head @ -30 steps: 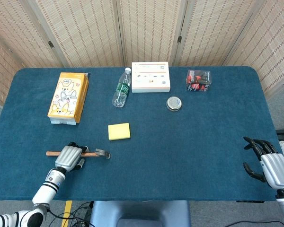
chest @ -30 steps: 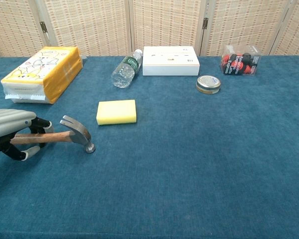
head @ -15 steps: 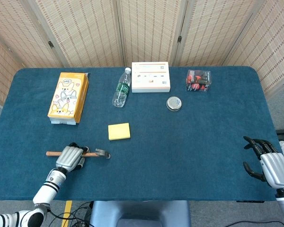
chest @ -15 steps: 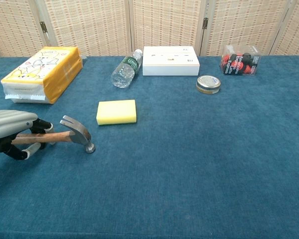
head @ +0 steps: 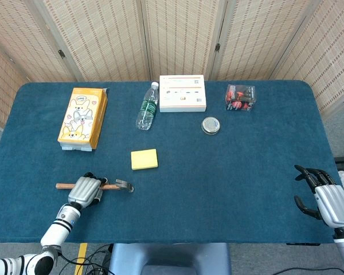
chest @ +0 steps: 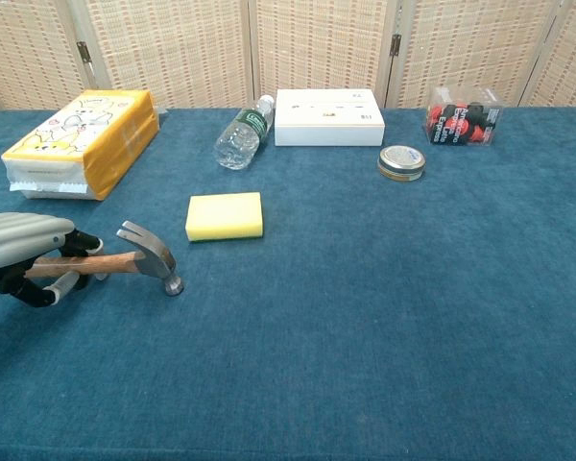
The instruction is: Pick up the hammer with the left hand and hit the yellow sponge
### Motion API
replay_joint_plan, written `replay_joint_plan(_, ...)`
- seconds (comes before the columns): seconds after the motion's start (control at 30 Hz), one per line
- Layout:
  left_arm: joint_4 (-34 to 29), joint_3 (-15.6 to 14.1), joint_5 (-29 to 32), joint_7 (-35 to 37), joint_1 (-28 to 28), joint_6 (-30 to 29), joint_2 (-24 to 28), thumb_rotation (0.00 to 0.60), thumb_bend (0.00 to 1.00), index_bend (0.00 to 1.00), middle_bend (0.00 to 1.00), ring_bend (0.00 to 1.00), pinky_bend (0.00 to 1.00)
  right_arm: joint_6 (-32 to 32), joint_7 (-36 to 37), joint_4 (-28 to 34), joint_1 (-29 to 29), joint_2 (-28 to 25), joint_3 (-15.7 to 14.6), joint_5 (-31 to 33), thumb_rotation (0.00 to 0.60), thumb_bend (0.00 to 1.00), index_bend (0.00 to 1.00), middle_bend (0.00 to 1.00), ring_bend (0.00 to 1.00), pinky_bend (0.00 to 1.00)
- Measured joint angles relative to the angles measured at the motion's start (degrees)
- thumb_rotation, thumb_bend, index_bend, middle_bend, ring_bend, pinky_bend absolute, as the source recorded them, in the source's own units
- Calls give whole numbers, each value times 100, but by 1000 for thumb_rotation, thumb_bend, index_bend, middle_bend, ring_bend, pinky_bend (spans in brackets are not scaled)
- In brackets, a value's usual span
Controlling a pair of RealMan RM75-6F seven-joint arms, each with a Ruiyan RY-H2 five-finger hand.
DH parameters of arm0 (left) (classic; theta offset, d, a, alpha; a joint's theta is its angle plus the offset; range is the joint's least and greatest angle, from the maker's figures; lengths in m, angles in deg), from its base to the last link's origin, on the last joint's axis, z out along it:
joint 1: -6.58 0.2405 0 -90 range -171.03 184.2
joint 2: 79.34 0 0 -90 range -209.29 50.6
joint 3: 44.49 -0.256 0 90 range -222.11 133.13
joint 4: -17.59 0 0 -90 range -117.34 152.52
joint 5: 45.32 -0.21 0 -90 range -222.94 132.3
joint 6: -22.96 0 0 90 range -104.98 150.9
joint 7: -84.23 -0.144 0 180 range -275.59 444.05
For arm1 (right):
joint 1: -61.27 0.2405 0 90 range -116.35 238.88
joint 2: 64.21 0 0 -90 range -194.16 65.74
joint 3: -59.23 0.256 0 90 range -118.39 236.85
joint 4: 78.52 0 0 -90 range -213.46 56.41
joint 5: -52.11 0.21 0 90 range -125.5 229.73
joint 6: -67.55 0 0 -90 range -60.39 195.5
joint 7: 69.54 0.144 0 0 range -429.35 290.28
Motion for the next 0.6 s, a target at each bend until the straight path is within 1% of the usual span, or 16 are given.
replay_joint_plan(0.13, 23, 4, -37, 35, 3, -22, -19, 600, 686, 431, 534, 430, 218, 6, 0, -5, -8, 1, -4, 16, 600, 305, 133, 345, 183, 185)
replay_joint_plan(0.37, 153, 40, -379, 379, 67, -177, -103, 600, 686, 537, 654, 518, 233, 10, -4, -2, -10, 3, -2, 24, 600, 305, 133, 345, 184, 185)
replay_joint_plan(0.43, 223, 55, -513, 523, 91, -229, -134, 600, 686, 562, 679, 540, 262, 13, -3, -1, -10, 3, -1, 31, 600, 305, 133, 345, 183, 185)
replay_joint_plan(0.6, 425, 109, -906, 971, 151, -381, -209, 600, 687, 625, 744, 594, 393, 21, -11, 0, -13, 7, 1, 47, 600, 304, 133, 345, 183, 185)
